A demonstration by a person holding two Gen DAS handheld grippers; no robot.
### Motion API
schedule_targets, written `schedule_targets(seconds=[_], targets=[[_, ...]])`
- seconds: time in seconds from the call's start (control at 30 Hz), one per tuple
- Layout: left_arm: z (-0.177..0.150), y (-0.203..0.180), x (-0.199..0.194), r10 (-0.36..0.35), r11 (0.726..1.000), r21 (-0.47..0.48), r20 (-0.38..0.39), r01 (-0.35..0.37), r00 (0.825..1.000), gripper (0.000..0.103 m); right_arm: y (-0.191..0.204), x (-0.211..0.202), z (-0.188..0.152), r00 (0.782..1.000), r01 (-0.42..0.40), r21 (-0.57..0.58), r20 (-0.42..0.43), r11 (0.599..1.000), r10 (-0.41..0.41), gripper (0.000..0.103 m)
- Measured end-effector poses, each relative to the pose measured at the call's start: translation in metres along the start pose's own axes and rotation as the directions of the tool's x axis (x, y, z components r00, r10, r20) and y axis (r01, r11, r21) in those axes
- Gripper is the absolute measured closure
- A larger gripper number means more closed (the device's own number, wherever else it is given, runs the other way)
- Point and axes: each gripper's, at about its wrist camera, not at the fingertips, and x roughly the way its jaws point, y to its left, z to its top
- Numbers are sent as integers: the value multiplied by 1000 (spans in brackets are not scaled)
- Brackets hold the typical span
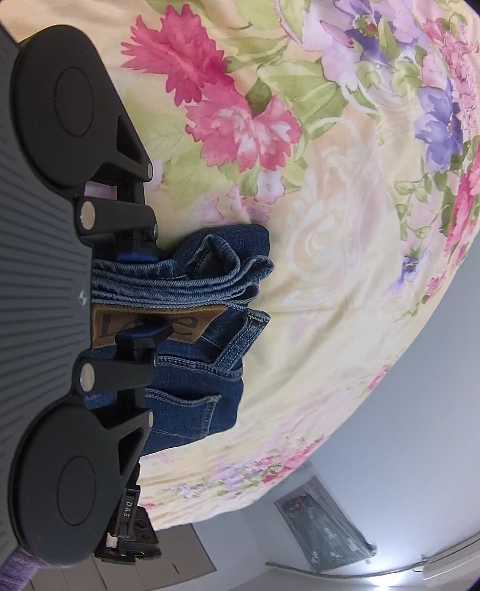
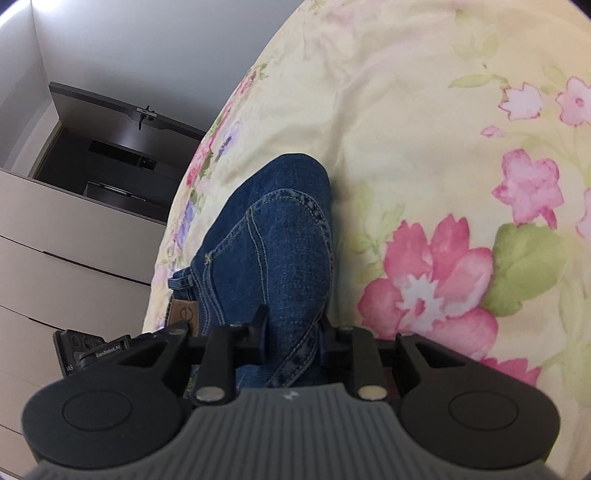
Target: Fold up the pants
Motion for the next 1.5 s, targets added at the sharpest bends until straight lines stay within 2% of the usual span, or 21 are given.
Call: schedule_targets(seconds=[0.1, 0.2, 0.23, 0.27, 0.33, 0.4, 0.47, 0.53, 0.6, 0.67, 0.73, 0.8, 0.83, 0.87, 0.97, 1.07, 1.2, 1.3, 1.37, 1.43, 1.5], targets=[[1, 2, 4, 12, 1000, -21, -3, -12, 1000, 62, -5, 6, 0, 1000, 27, 3, -6, 1000, -27, 82], [-3, -9, -2, 53, 998, -15, 13, -53, 998, 58, 6, 0, -2, 998, 62, -22, -5, 998, -62, 79], [-4, -14, -5, 72, 997, -11, 18, -72, 997, 55, 11, -3, -3, 997, 78, -41, -4, 996, -78, 77], [-5, -19, -9, 98, 995, -12, 19, -98, 995, 47, 16, -6, -4, 995, 96, -58, -3, 994, -96, 74], [-9, -32, -19, 169, 985, 18, 18, -169, 986, 47, 29, -14, -7, 988, 152, -126, 15, 980, -151, 69], [-17, -49, -32, 240, 966, 86, 52, -244, 969, 47, 46, -28, -16, 973, 231, -238, 63, 944, -222, 67], [-28, -66, -47, 290, 944, 137, 88, -300, 953, 47, 64, -47, -32, 950, 310, -341, 144, 888, -276, 66], [-42, -81, -61, 278, 938, 178, 120, -296, 953, 48, 83, -64, -53, 935, 351, -428, 206, 833, -288, 66], [-55, -95, -67, 269, 930, 222, 133, -293, 954, 48, 99, -74, -74, 937, 347, -487, 219, 802, -272, 78], [-72, -105, -67, 285, 907, 284, 131, -311, 950, 56, 106, -82, -95, 938, 345, -523, 230, 779, -261, 81], [-87, -113, -63, 331, 866, 349, 138, -359, 933, 63, 110, -79, -112, 928, 372, -547, 239, 750, -286, 85], [-99, -113, -52, 383, 829, 391, 122, -399, 916, 63, 107, -72, -125, 925, 381, -542, 223, 749, -309, 85], [-104, -109, -47, 405, 818, 396, 116, -416, 907, 63, 103, -65, -128, 920, 393, -533, 215, 750, -328, 85], [-108, -104, -43, 410, 814, 402, 114, -419, 905, 63, 98, -60, -131, 916, 401, -528, 214, 748, -340, 85], [-110, -93, -30, 431, 809, 398, 97, -432, 897, 67, 86, -47, -137, 907, 417, -536, 199, 734, -371, 90], [-112, -87, -19, 448, 805, 404, 67, -435, 891, 67, 71, -34, -136, 907, 412, -532, 162, 740, -388, 92], [-110, -96, -24, 460, 795, 415, 65, -443, 886, 67, 77, -36, -129, 904, 414, -532, 145, 739, -402, 93], [-104, -110, -38, 450, 782, 436, 100, -446, 887, 67, 92, -47, -127, 903, 417, -559, 167, 717, -395, 92], [-93, -119, -47, 431, 771, 444, 164, -456, 887, 67, 104, -56, -116, 908, 416, -576, 218, 704, -358, 91], [-72, -124, -48, 409, 782, 419, 214, -462, 887, 67, 114, -56, -96, 905, 426, -580, 266, 694, -333, 91], [-51, -123, -40, 370, 816, 374, 247, -441, 896, 67, 116, -44, -69, 895, 444, -566, 308, 695, -322, 89]])
